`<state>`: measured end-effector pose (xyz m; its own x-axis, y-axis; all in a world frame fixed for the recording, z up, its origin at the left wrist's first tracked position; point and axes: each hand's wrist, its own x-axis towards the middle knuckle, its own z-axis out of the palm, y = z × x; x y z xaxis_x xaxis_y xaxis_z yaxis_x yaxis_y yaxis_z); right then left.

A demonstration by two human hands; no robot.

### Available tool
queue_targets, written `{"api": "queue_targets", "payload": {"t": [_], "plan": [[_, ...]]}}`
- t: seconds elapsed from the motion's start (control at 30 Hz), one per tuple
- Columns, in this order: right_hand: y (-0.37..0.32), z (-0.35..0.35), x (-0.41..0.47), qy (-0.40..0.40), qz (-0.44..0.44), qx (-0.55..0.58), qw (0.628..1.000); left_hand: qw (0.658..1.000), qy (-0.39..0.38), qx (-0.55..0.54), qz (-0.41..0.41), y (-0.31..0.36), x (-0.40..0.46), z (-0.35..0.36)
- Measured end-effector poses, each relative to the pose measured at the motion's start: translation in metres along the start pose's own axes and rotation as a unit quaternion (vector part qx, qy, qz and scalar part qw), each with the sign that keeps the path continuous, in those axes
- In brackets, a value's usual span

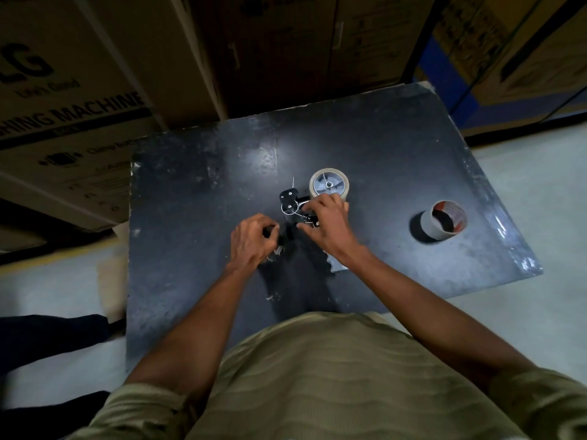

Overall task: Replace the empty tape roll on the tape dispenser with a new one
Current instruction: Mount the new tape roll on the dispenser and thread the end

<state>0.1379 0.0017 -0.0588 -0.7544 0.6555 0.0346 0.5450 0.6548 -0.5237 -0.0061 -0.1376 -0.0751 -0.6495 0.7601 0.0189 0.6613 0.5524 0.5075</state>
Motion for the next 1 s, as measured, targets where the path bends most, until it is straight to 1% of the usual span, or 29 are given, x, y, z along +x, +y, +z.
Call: {"api": "queue_targets", "payload": {"t": [0.1, 0.13, 0.17, 0.2, 0.23, 0.27, 0.3, 0.33, 0.4, 0.47, 0.53, 0.6, 0.73, 0.83, 0.87, 1.0], "plan": [[0.011, -0.003, -0.018, 0.050, 0.068, -0.020, 0.996, 0.999, -0.024, -0.022, -0.009, 0.001, 0.003, -0.001], [0.018, -0.004, -0.024, 0.044, 0.111, 0.003, 0.993, 0.999, -0.028, -0.033, -0.024, 0.001, 0.004, -0.002], [0.024, -0.004, -0.027, 0.016, 0.166, 0.054, 0.985, 0.998, -0.029, -0.042, -0.043, 0.001, 0.006, -0.002], [0.029, -0.006, -0.029, -0.025, 0.228, 0.127, 0.965, 0.997, -0.028, -0.049, -0.059, 0.002, 0.008, -0.002], [0.033, -0.007, -0.030, -0.067, 0.286, 0.210, 0.933, 0.996, -0.030, -0.054, -0.065, 0.002, 0.010, -0.002], [0.036, -0.007, -0.030, -0.104, 0.329, 0.291, 0.893, 0.996, -0.038, -0.059, -0.060, 0.002, 0.012, -0.002], [0.038, -0.007, -0.030, -0.131, 0.353, 0.353, 0.857, 0.995, -0.052, -0.070, -0.049, 0.003, 0.015, -0.002], [0.040, -0.008, -0.030, -0.147, 0.363, 0.395, 0.831, 0.993, -0.068, -0.090, -0.042, 0.005, 0.016, -0.003], [0.041, -0.009, -0.029, -0.155, 0.365, 0.445, 0.803, 0.987, -0.094, -0.125, -0.046, 0.011, 0.020, -0.004], [0.042, -0.010, -0.029, -0.162, 0.359, 0.465, 0.793, 0.985, -0.099, -0.138, -0.043, 0.014, 0.021, -0.002], [0.043, -0.012, -0.028, -0.179, 0.356, 0.465, 0.790, 0.982, -0.089, -0.152, -0.063, 0.015, 0.019, 0.000], [0.043, -0.012, -0.028, -0.203, 0.351, 0.482, 0.776, 0.979, -0.079, -0.168, -0.084, 0.012, 0.015, 0.002], [0.038, -0.009, -0.026, -0.255, 0.329, 0.543, 0.729, 0.983, -0.070, -0.158, -0.061, 0.009, 0.011, 0.001], [0.036, -0.006, -0.026, -0.250, 0.347, 0.585, 0.688, 0.986, -0.061, -0.145, -0.056, 0.009, 0.011, -0.001], [0.036, -0.006, -0.025, -0.249, 0.351, 0.590, 0.683, 0.986, -0.060, -0.143, -0.057, 0.009, 0.012, -0.001], [0.042, -0.011, -0.026, -0.252, 0.347, 0.585, 0.689, 0.988, -0.062, -0.124, -0.067, 0.011, 0.012, 0.000]]}}
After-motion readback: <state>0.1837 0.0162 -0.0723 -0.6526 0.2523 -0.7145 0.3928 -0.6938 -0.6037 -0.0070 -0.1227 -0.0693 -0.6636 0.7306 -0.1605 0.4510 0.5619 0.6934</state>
